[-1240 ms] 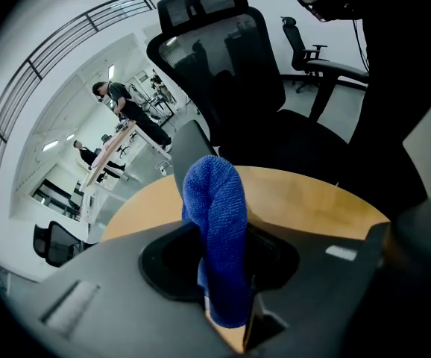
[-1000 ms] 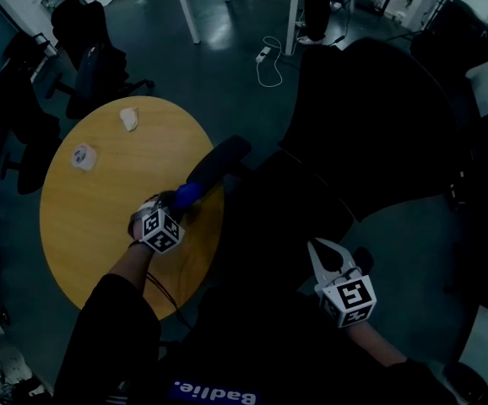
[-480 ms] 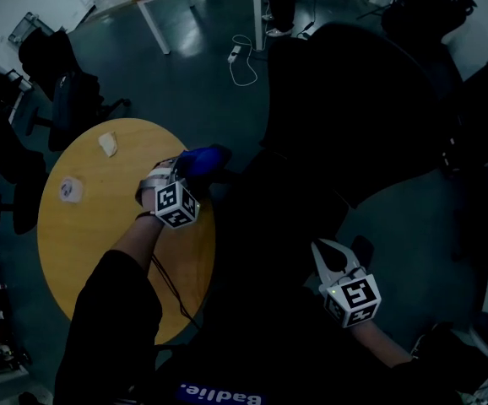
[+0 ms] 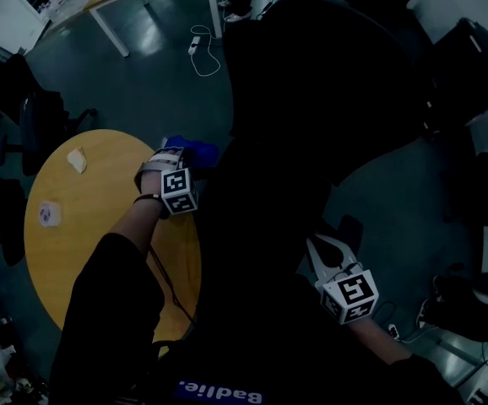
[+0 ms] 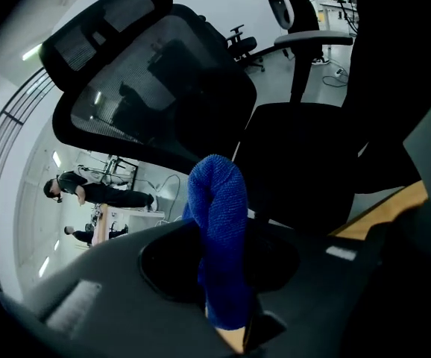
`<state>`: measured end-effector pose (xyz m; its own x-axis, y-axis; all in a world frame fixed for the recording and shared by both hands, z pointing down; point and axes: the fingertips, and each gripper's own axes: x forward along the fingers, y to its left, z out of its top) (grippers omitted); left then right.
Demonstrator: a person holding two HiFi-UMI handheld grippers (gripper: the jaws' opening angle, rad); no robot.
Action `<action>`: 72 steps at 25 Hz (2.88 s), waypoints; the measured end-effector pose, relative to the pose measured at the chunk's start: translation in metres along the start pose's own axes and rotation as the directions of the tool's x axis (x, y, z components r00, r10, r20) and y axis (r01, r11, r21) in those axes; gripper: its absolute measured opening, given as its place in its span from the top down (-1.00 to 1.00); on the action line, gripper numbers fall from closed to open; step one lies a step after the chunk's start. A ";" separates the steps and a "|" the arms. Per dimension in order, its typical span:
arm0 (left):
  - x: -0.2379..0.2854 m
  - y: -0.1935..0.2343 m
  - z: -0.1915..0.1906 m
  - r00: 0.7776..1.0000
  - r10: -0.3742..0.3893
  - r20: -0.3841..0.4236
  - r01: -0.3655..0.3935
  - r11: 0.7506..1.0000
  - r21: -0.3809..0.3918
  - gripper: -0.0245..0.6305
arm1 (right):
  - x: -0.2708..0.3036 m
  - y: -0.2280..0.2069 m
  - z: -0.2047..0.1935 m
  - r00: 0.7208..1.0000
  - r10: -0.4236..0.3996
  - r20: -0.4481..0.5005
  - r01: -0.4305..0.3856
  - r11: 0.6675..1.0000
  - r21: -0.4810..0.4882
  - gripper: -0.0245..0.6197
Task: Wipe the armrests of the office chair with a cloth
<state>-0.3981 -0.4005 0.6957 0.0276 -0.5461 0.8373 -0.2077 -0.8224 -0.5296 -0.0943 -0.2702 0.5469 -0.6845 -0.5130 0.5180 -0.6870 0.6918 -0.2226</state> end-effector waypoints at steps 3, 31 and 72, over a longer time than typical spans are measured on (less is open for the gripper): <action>-0.003 -0.014 0.003 0.999 -0.038 0.002 0.038 0.999 0.021 0.56 | -0.004 -0.004 0.002 1.000 -0.003 0.002 0.003 1.000 0.005 0.91; -0.098 -0.178 -0.033 0.992 -0.106 -0.067 0.058 0.862 -0.504 0.56 | -0.037 0.010 0.003 0.981 0.186 0.051 -0.180 0.978 -0.104 0.91; -0.044 -0.103 0.384 0.868 -0.118 0.482 0.313 0.884 -0.348 0.55 | -0.175 -0.122 -0.073 0.968 -0.198 0.156 0.154 0.955 0.254 0.91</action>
<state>-0.0021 -0.3528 0.6615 0.5194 -0.4540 0.7240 -0.5150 -0.8424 -0.1588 0.1277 -0.2276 0.5439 -0.5645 -0.7128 0.4162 -0.8236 0.4522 -0.3424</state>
